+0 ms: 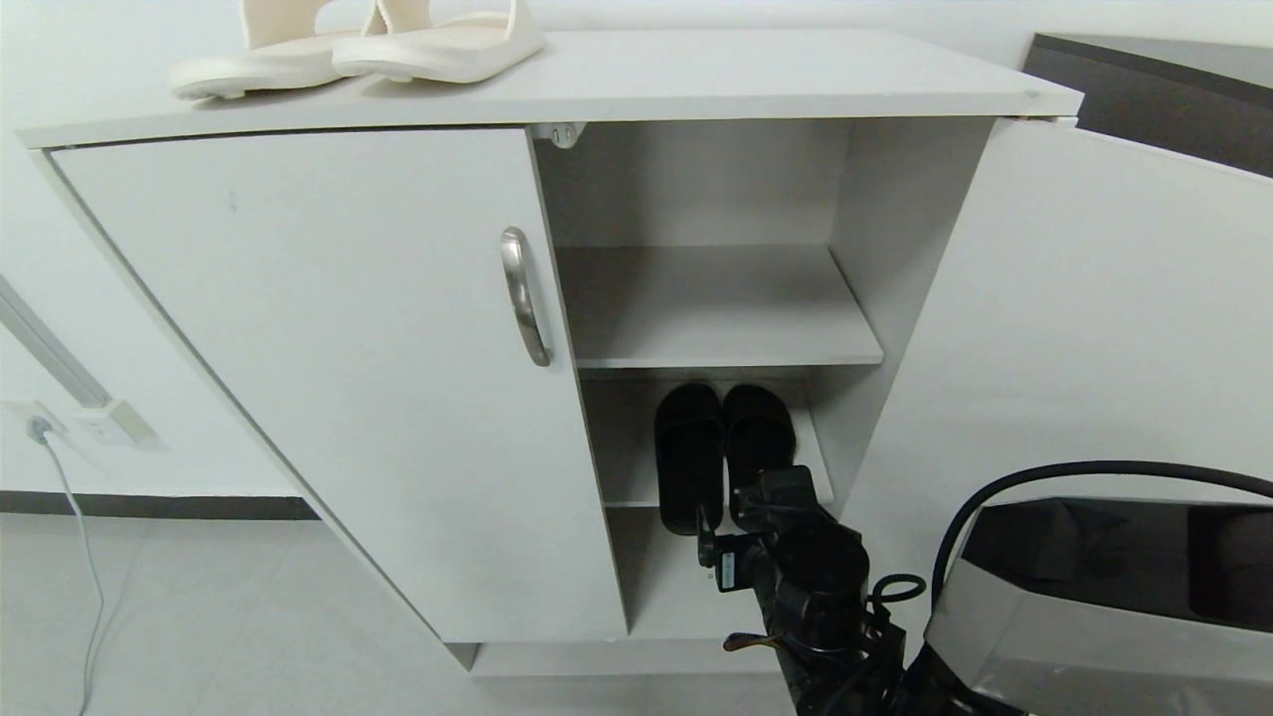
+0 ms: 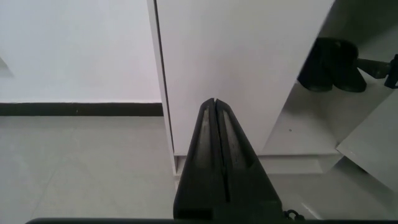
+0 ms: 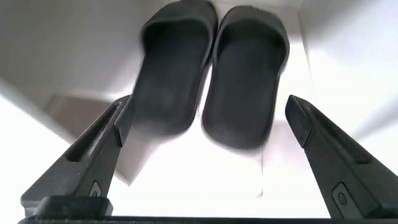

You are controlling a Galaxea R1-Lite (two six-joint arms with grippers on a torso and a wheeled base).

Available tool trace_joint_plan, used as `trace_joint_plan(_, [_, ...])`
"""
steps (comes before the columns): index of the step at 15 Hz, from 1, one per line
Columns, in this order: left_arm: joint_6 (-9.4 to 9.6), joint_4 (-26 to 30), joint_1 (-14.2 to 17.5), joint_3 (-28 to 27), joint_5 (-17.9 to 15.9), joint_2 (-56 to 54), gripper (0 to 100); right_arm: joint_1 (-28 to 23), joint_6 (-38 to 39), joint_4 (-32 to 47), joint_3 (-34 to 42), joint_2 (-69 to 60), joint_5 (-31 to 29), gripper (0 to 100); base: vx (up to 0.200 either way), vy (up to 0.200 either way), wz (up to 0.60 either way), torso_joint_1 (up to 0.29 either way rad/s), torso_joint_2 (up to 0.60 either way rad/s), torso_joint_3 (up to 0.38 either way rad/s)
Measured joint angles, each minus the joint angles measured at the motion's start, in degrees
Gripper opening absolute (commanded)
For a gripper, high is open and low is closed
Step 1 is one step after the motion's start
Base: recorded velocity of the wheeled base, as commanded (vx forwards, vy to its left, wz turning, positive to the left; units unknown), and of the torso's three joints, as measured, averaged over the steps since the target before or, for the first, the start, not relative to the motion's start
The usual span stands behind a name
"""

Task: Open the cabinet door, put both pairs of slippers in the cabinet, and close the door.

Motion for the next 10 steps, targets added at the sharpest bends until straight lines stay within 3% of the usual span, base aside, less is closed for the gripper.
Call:
trace_joint_plan(1, [-0.05,0.00,0.00,0.00,0.02,0.00,0,0.09,-0.02,0.02,0.00,-0.02,0.02,100,-0.200,0.000,0.00,0.002,0.00,0.007])
trace_joint_plan(10, [0.17,-0.05,-0.02,0.00,0.17,0.00,0,0.04,-0.02,-0.68,0.11,0.00,-0.02,100,0.000,0.000,0.00,0.000,0.00,0.000])
